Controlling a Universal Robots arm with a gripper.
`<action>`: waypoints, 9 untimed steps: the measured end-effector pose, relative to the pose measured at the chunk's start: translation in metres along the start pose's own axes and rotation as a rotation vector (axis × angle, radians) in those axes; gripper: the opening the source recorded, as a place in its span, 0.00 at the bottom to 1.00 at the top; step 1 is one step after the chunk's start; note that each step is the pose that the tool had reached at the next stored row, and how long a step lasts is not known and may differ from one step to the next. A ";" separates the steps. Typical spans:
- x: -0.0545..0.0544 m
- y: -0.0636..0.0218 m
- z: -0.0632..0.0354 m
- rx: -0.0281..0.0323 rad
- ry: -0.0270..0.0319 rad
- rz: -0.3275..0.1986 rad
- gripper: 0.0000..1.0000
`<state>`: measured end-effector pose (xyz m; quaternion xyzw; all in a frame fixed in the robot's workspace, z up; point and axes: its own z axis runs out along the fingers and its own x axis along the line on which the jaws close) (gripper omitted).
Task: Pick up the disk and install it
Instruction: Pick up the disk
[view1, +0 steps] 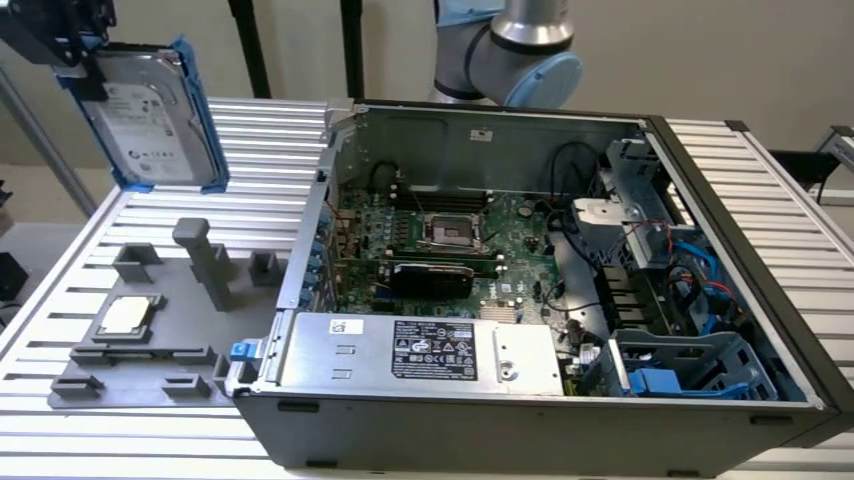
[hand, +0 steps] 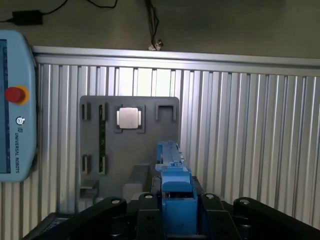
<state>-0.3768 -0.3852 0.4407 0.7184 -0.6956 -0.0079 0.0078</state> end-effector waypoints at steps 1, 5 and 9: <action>0.000 -0.0044 -0.0046 -0.0006 -0.0004 0.000 0.33; 0.002 -0.0221 -0.0231 -0.0039 -0.0025 0.000 0.33; 0.004 -0.0401 -0.0397 -0.0065 -0.0064 0.000 0.33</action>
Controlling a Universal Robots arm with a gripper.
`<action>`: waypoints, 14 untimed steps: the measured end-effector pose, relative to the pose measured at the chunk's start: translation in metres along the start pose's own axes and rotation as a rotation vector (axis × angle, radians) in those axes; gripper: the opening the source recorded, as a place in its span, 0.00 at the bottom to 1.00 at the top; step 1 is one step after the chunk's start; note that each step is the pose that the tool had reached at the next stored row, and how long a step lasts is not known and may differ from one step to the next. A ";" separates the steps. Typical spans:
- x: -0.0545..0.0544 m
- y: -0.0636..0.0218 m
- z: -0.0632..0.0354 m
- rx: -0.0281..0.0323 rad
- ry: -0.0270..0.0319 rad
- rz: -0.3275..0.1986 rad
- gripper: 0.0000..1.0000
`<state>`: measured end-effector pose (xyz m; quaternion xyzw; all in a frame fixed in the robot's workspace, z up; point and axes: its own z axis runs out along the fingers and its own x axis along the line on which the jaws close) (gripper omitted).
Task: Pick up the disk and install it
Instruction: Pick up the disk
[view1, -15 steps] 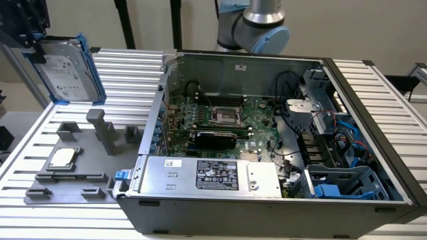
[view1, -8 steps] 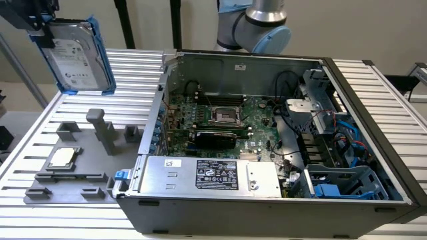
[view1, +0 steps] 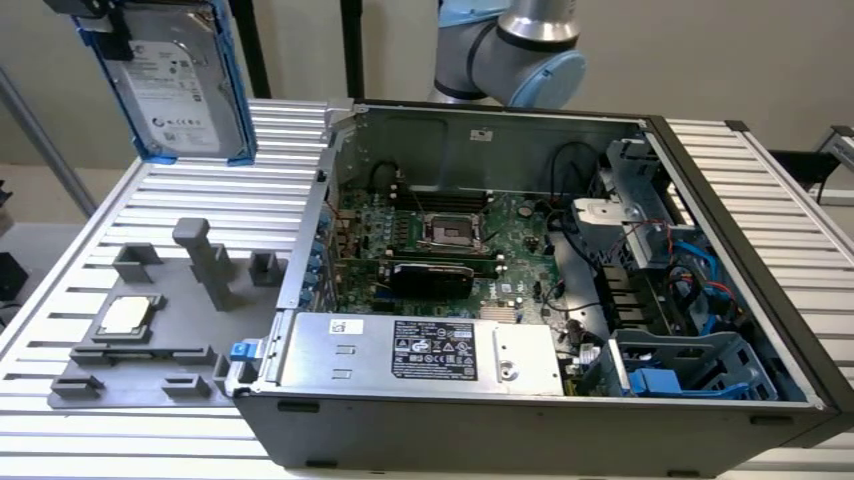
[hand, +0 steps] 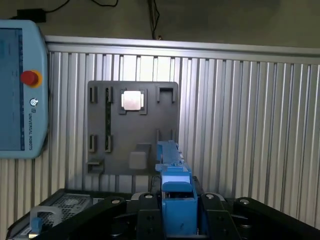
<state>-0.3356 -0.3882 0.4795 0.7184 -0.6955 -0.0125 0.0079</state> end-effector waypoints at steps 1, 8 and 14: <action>0.001 -0.0043 -0.0027 0.0000 -0.0012 0.000 0.33; 0.009 -0.0356 -0.0112 -0.0003 -0.0070 0.000 0.33; 0.016 -0.0628 -0.0148 -0.0004 -0.0104 0.000 0.33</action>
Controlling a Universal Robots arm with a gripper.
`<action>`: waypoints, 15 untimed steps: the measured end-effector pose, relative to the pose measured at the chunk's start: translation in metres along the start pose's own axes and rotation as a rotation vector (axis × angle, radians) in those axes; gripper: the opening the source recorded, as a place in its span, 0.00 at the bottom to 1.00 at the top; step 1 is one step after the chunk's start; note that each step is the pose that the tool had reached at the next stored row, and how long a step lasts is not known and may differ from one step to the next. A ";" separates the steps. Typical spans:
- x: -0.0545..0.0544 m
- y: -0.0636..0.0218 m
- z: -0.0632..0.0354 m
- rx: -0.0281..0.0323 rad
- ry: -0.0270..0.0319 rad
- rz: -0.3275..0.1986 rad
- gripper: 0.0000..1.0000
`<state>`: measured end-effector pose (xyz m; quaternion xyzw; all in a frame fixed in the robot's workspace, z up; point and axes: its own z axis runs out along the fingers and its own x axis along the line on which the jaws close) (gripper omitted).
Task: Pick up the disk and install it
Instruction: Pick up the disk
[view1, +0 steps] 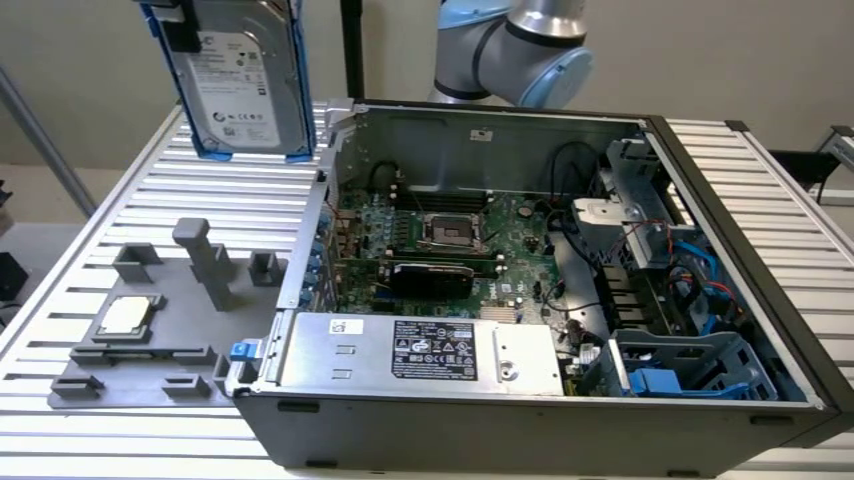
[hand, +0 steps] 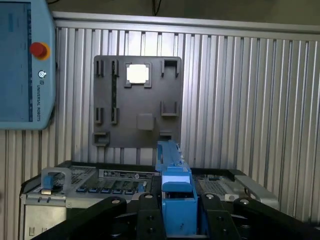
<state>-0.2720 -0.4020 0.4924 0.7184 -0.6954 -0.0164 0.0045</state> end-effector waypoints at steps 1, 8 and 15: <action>0.001 -0.0044 -0.0005 0.0001 -0.0006 0.000 0.33; 0.011 -0.0357 -0.0024 0.0001 -0.0025 0.000 0.33; 0.021 -0.0672 -0.0036 0.0001 -0.0034 0.000 0.33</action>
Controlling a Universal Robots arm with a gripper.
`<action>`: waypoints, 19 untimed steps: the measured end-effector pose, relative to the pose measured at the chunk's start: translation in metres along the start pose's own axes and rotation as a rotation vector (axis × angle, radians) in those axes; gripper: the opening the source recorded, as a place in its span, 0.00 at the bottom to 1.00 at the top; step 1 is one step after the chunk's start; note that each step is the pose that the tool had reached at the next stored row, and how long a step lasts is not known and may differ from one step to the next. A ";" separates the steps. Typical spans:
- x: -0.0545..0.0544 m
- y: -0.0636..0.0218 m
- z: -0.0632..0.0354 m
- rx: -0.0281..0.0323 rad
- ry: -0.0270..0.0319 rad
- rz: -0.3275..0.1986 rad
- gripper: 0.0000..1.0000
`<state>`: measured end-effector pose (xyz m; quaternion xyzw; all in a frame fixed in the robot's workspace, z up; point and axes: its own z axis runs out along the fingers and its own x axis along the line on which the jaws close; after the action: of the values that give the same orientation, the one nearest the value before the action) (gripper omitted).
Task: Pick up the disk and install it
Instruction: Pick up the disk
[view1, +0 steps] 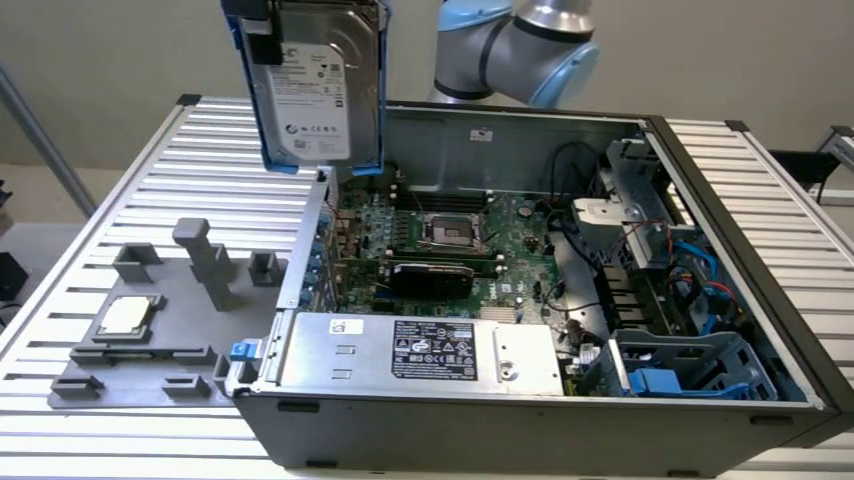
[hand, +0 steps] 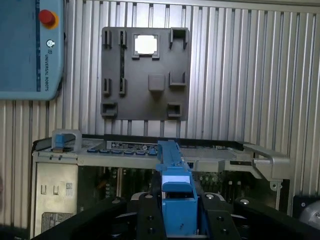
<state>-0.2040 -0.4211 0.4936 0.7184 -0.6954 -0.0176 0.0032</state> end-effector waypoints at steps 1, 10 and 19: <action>0.001 -0.0044 -0.0002 0.0000 -0.0002 0.000 0.33; 0.015 -0.0450 -0.0017 0.0001 -0.0021 0.000 0.33; 0.028 -0.0855 -0.0030 0.0001 -0.0027 0.000 0.33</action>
<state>-0.1176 -0.4466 0.4935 0.7184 -0.6954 -0.0185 0.0023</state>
